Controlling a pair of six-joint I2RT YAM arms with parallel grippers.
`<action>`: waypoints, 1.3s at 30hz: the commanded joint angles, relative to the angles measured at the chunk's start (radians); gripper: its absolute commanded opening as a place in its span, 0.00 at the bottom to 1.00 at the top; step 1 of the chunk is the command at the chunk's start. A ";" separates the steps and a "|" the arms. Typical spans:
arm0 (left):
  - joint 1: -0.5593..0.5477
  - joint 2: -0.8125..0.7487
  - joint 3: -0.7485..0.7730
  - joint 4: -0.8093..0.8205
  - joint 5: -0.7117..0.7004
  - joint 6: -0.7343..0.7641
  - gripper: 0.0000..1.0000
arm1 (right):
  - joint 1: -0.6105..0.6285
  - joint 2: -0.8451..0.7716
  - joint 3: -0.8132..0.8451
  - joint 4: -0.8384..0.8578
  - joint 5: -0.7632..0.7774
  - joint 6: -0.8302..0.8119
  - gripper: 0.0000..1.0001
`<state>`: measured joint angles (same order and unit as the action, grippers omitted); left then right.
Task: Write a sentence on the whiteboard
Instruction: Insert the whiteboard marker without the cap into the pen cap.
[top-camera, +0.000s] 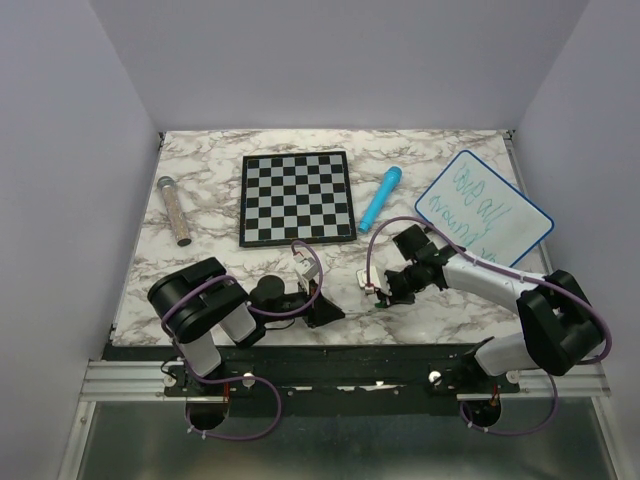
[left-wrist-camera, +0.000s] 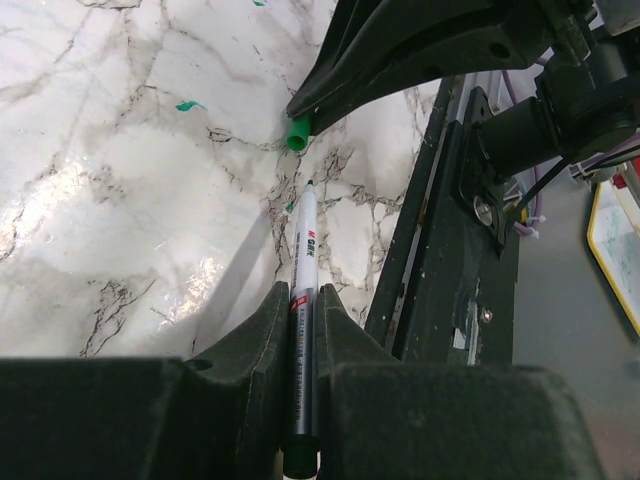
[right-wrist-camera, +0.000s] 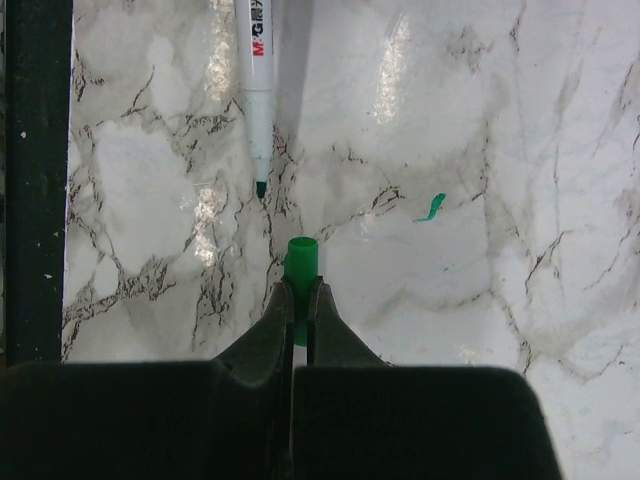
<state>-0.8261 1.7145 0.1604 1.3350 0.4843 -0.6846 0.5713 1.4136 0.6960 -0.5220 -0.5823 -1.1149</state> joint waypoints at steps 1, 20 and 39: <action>-0.002 -0.015 -0.002 0.352 -0.003 0.019 0.00 | 0.013 0.005 -0.006 -0.024 -0.054 -0.020 0.00; -0.004 -0.010 0.010 0.351 -0.003 0.011 0.00 | 0.047 0.010 0.003 -0.039 -0.089 -0.020 0.00; -0.007 -0.006 0.014 0.351 0.008 0.005 0.00 | 0.073 0.035 0.028 -0.013 -0.074 0.038 0.00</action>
<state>-0.8268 1.7092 0.1673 1.3285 0.4847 -0.6857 0.6342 1.4311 0.7006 -0.5442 -0.6350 -1.0912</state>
